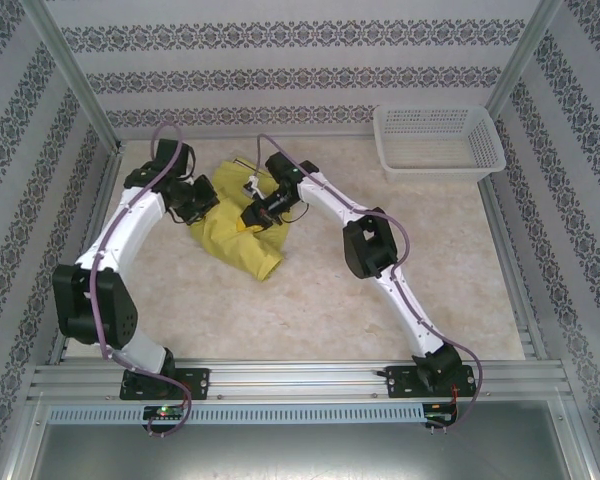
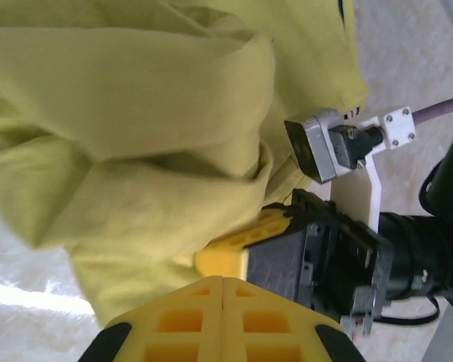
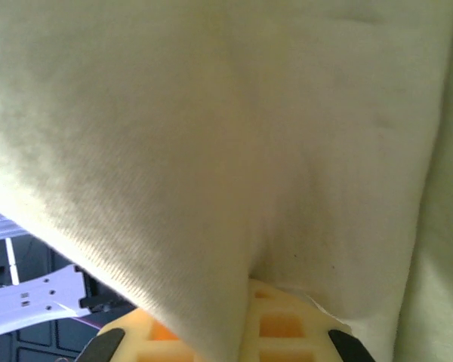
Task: Roll up the long pants
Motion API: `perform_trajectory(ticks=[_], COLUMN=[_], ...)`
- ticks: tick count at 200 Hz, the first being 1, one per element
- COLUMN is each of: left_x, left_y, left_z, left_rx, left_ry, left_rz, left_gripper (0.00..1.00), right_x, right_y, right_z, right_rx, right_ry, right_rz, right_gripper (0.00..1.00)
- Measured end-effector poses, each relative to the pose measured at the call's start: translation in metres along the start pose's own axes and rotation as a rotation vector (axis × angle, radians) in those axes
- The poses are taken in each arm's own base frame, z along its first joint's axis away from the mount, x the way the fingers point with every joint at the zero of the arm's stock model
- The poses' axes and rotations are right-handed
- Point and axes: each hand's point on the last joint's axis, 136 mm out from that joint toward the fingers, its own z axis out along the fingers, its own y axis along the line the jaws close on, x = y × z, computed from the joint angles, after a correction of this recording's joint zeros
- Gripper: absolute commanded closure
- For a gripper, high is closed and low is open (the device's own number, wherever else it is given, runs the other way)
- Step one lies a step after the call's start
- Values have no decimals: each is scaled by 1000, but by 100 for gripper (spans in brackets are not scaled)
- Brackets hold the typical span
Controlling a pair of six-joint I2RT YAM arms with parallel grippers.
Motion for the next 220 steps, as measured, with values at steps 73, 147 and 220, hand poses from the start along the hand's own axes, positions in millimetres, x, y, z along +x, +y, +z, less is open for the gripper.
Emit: perform_trajectory(ticks=[73, 147, 220], left_x=[-5, -7, -16], left_y=[28, 47, 69], left_z=[93, 91, 65], left_rx=[-108, -203, -281], left_ry=[107, 72, 16], left_rz=[-30, -8, -10], left_gripper=[100, 100, 100], right_x=[18, 35, 105], right_y=[-10, -22, 62], right_z=[-2, -18, -62], right_rx=[139, 347, 643], right_ry=[32, 50, -38], right_rz=[-35, -94, -336], right_gripper=[100, 32, 28])
